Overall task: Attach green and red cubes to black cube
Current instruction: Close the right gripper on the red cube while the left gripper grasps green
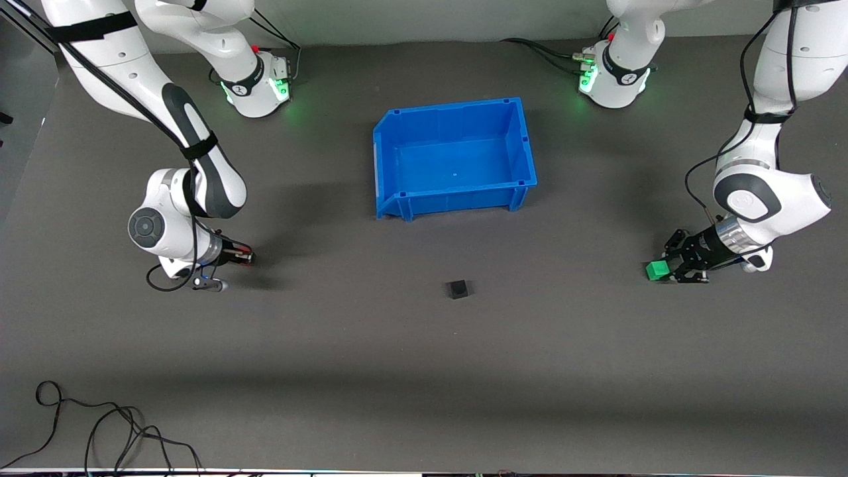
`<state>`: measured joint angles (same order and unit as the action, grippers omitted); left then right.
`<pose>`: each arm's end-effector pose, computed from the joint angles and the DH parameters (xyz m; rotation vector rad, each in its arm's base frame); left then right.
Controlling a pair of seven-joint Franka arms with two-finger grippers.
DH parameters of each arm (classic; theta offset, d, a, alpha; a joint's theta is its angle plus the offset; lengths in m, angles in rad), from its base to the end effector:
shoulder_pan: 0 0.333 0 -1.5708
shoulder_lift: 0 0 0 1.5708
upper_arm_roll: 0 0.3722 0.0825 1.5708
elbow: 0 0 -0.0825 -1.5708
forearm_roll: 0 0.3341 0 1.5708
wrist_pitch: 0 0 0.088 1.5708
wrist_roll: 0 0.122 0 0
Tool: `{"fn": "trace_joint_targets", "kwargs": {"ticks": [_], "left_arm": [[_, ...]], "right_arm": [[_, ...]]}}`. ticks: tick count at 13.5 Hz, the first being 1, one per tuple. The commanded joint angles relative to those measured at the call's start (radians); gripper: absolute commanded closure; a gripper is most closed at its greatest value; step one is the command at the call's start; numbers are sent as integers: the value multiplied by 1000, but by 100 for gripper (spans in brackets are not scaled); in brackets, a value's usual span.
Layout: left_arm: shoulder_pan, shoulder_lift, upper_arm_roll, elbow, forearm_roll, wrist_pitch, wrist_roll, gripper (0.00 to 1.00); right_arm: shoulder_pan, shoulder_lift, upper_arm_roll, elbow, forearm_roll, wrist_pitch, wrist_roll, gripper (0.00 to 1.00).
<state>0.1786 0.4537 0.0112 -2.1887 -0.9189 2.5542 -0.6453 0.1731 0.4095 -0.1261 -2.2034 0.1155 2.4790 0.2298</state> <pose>0.5340 0.1070 0.2472 1.8478 1.9717 -0.2470 0.5341 0.0278 0.2637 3.1027 -0.4237 -0.2025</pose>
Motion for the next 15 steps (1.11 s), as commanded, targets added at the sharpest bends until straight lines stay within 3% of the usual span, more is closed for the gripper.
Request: {"fn": "trace_joint_targets", "kwargs": {"ticks": [1,4,7,9,11,15], "left_arm": [[-15,3,6,9,-29,11,19,97],[-11,-9,7,20,-28,-8,15,97],[-10,-53,16,81,-5,-133,-29,97],[-5,-61,18,140,81,-208,-121,97],[-18,-55,10,200,182,-248,-256,97],[-145,-53,10,228,199,-230,-408,97]], "right_arm": [[8,-44,8,0,9,-2,150,100],[8,-46,34,100,15,-133,357,100],[40,-32,40,226,123,-251,555,100],[63,-25,40,267,203,-252,681,100],[104,5,40,324,225,-253,834,100],[225,132,39,515,225,-253,1197,100]]}}
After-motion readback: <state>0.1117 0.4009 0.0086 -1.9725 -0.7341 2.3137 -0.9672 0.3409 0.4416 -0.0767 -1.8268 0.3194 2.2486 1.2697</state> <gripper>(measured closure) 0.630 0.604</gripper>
